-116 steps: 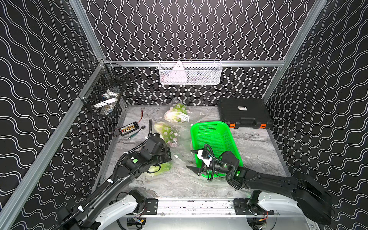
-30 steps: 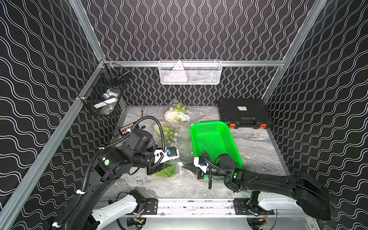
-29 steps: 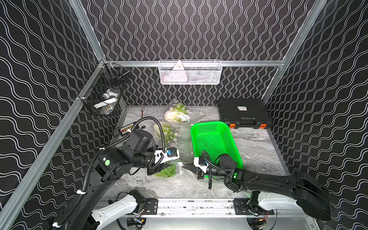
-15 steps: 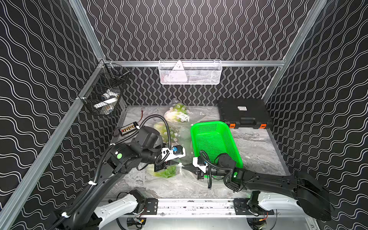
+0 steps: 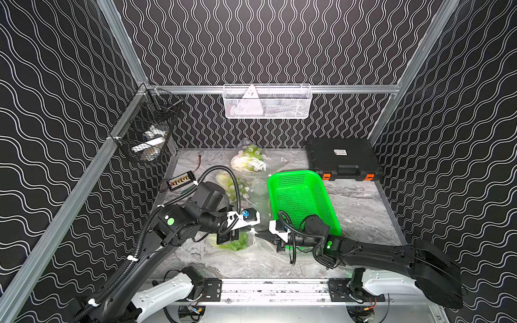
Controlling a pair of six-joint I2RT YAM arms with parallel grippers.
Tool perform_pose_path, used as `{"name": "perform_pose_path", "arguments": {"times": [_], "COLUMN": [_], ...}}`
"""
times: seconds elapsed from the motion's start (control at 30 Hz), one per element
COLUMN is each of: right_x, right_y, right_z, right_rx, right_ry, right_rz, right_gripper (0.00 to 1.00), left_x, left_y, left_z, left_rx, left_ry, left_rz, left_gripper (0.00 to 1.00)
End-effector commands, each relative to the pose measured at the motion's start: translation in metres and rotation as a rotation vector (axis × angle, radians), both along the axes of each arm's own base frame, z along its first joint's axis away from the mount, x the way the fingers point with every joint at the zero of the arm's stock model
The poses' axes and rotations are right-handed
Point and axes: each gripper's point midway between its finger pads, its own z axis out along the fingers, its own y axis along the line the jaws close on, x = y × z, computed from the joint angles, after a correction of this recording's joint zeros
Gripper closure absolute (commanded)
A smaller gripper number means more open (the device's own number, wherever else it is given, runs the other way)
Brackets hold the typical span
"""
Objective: Open the zip-top bag and take out the chinese cabbages
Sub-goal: Unzip the zipper on the zipper food storage bag.
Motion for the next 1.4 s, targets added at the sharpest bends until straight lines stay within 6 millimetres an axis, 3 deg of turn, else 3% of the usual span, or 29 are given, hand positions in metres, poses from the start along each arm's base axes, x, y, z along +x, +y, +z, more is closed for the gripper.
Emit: {"name": "perform_pose_path", "arguments": {"times": [0.0,0.07,0.13,0.2,0.27,0.63,0.83,1.37], "right_x": [0.0,0.001,0.003,0.003,0.002,-0.015,-0.015,-0.003], "right_y": [0.001,0.002,0.001,-0.003,-0.009,-0.001,0.006,0.015], "right_z": [0.013,0.014,0.016,0.024,0.034,0.067,0.063,0.062], "right_rx": [0.037,0.036,0.045,0.075,0.106,0.135,0.112,0.097], "right_ry": [-0.031,-0.033,-0.04,-0.076,-0.092,-0.076,-0.046,0.023], "right_rz": [0.002,-0.002,-0.014,-0.027,-0.035,0.083,0.097,0.058], "right_gripper": [1.0,1.0,0.56,0.42,0.37,0.43,0.5,0.62], "left_x": [-0.002,-0.002,-0.003,-0.003,-0.003,-0.009,-0.014,-0.016], "left_y": [-0.006,-0.007,-0.007,-0.006,-0.004,-0.001,0.001,0.001], "left_z": [0.001,0.0,-0.001,0.001,0.005,0.018,0.028,0.022], "left_rx": [-0.028,-0.029,-0.025,-0.029,-0.032,-0.067,-0.086,-0.072], "left_ry": [0.009,0.018,0.022,0.01,-0.017,-0.068,-0.086,-0.063], "left_rz": [-0.027,-0.031,-0.034,-0.031,-0.027,-0.035,-0.047,-0.056], "left_gripper": [1.0,1.0,1.0,1.0,1.0,1.0,1.0,1.0]}}
